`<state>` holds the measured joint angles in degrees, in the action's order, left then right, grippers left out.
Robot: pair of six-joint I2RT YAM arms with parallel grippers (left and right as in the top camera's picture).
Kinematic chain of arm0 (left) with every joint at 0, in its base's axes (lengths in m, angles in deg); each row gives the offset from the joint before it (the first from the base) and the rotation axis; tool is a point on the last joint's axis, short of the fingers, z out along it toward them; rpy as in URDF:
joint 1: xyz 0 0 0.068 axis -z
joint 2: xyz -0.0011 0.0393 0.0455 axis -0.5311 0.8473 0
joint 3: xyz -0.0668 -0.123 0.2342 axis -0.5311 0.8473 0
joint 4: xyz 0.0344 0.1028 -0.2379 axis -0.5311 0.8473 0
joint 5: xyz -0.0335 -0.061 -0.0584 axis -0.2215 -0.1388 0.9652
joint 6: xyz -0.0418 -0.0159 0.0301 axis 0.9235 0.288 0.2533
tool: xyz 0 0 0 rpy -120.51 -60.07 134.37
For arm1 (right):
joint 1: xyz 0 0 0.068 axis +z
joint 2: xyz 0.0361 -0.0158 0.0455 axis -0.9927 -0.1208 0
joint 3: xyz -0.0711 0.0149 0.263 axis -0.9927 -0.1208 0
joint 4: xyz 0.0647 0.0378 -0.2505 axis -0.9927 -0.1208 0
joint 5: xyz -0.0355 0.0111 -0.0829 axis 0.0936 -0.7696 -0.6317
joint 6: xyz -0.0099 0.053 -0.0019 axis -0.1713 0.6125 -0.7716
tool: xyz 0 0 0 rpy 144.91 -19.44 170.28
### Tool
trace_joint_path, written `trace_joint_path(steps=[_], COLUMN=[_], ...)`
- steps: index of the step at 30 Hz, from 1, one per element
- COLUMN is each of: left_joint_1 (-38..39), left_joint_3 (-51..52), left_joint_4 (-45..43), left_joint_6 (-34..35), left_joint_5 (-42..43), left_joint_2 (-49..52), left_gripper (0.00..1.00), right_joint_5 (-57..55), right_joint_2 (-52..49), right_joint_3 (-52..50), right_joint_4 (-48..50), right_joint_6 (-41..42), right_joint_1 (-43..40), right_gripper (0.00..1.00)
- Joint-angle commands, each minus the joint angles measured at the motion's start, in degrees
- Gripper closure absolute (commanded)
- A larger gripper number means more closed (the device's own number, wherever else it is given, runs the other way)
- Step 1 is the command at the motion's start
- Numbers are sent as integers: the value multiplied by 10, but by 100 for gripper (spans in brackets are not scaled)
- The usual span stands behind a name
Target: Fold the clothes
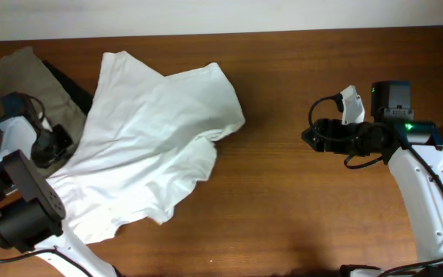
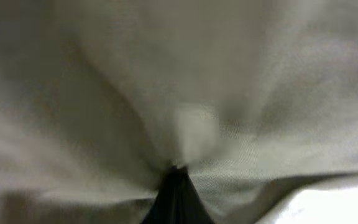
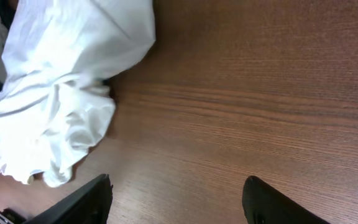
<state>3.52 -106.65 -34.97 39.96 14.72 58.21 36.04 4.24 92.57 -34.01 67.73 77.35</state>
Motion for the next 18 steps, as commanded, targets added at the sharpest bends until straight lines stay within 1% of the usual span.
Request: trace_joint_path(steps=[1,4,5,6,8,9,11,12,13,14,15,16,17,18], left_joint_1=[-55,-55,-54,-49,-24,-2,40,75,102,124,160,180,192,210], left_joint_3=[2,2,2,2,2,2,2,2,2,2,2,2,2,2], left_joint_4=[4,6,8,10,13,17,31,45,58,70,87,99,105,110], left_joint_6=[2,2,2,2,-5,-17,-17,-17,-17,-17,-17,-17,-17,-17], left_joint_5=[-124,-123,-106,-76,-58,-58,-58,-57,-57,-53,-51,-52,-52,-52], left_joint_2=[48,18,-12,-52,-129,-176,-240,-275,-292,-301,-305,-305,-305,-305], left_gripper=[100,99,93,81,68,64,56,48,44,44,41,38,37,37], right_joint_5=[3,3,4,4,3,3,11,24,38,48,50,50,50,48], right_joint_2=[-1,-4,-4,-9,-39,-77,-156,-221,-256,-284,-326,-346,-362,-375], right_joint_3=[12,11,11,10,7,6,6,6,6,6,6,6,6,6], right_joint_4=[0,5,14,35,84,121,196,262,305,344,410,443,467,478], right_joint_6=[-3,-3,-3,2,43,73,117,146,166,184,220,240,243,250], right_joint_1=[-3,-3,-3,5,42,78,146,198,223,244,274,289,300,309], right_gripper=[29,28,26,26,25,26,27,26,24,17,16,16,17,24])
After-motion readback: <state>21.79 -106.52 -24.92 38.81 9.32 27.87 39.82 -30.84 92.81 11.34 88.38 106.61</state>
